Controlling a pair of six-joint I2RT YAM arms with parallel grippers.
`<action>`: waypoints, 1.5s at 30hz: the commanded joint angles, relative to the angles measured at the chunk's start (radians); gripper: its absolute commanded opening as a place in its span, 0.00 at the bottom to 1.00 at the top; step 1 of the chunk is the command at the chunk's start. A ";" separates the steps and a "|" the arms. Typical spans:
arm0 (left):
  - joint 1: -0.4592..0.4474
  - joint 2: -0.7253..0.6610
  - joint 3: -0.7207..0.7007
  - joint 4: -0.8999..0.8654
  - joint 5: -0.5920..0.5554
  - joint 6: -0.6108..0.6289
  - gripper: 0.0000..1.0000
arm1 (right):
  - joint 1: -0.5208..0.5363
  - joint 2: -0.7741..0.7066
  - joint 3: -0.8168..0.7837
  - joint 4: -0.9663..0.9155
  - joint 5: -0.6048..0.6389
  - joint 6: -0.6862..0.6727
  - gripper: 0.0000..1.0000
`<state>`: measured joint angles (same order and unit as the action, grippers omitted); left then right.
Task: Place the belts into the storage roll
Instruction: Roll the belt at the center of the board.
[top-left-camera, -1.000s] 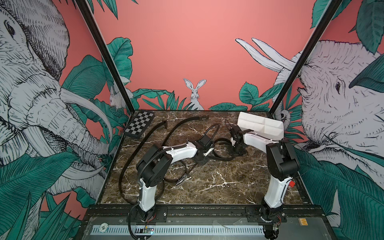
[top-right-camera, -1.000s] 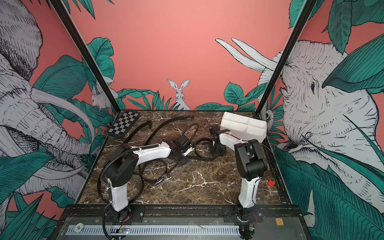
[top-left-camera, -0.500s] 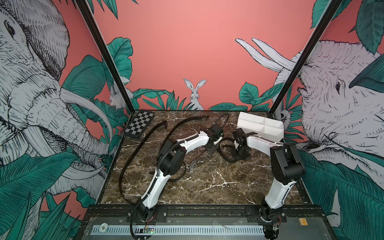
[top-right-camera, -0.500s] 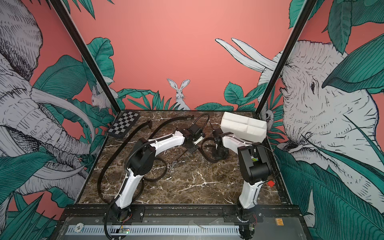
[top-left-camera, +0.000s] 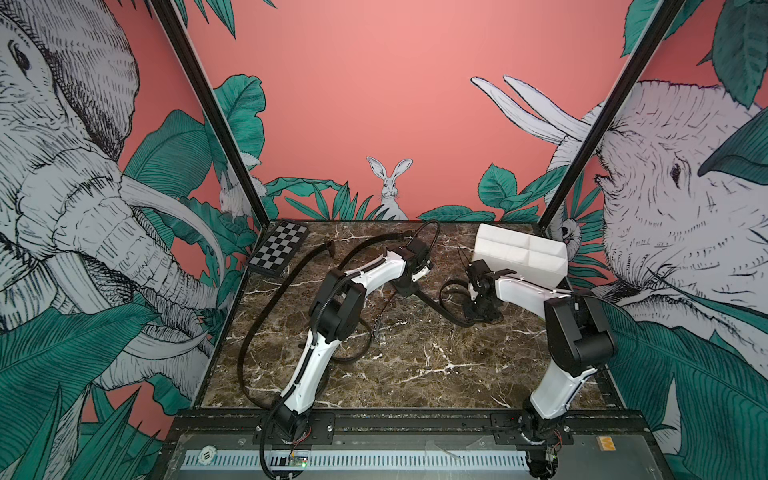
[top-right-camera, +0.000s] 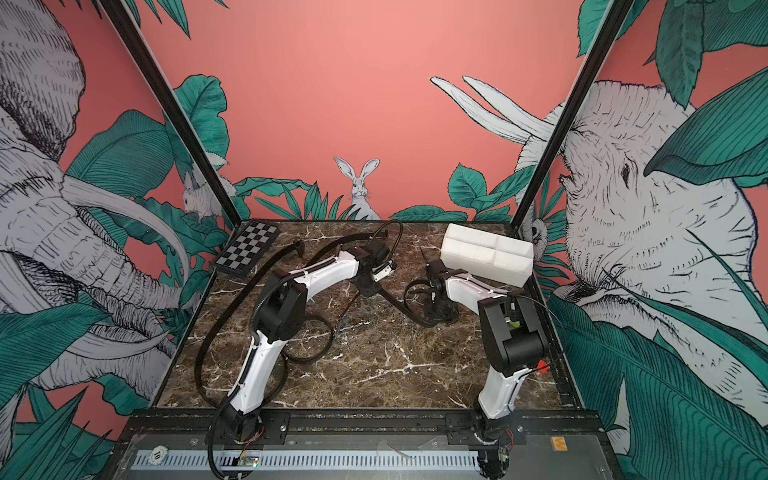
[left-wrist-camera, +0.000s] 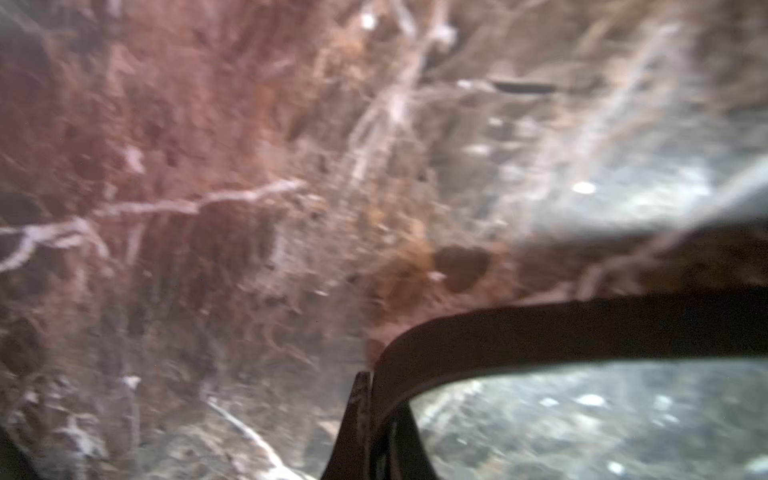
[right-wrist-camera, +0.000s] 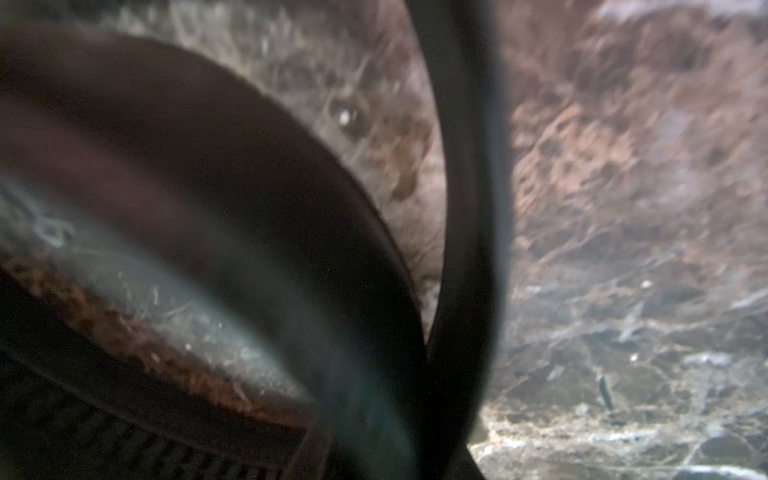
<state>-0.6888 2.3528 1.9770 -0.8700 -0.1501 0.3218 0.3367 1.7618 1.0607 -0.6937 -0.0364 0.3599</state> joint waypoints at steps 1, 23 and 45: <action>0.092 0.089 0.078 -0.088 -0.243 0.052 0.00 | 0.034 0.019 -0.089 -0.210 0.006 -0.019 0.29; 0.109 0.053 0.061 0.101 -0.285 0.255 0.00 | 0.042 -0.078 -0.127 -0.126 -0.080 0.121 0.40; -0.058 -0.043 -0.074 0.433 -0.300 0.401 0.59 | 0.253 -0.015 -0.161 -0.236 -0.081 0.090 0.24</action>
<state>-0.7647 2.4142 1.9938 -0.5034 -0.4213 0.7517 0.5526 1.6878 0.9634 -0.8268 -0.0792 0.4641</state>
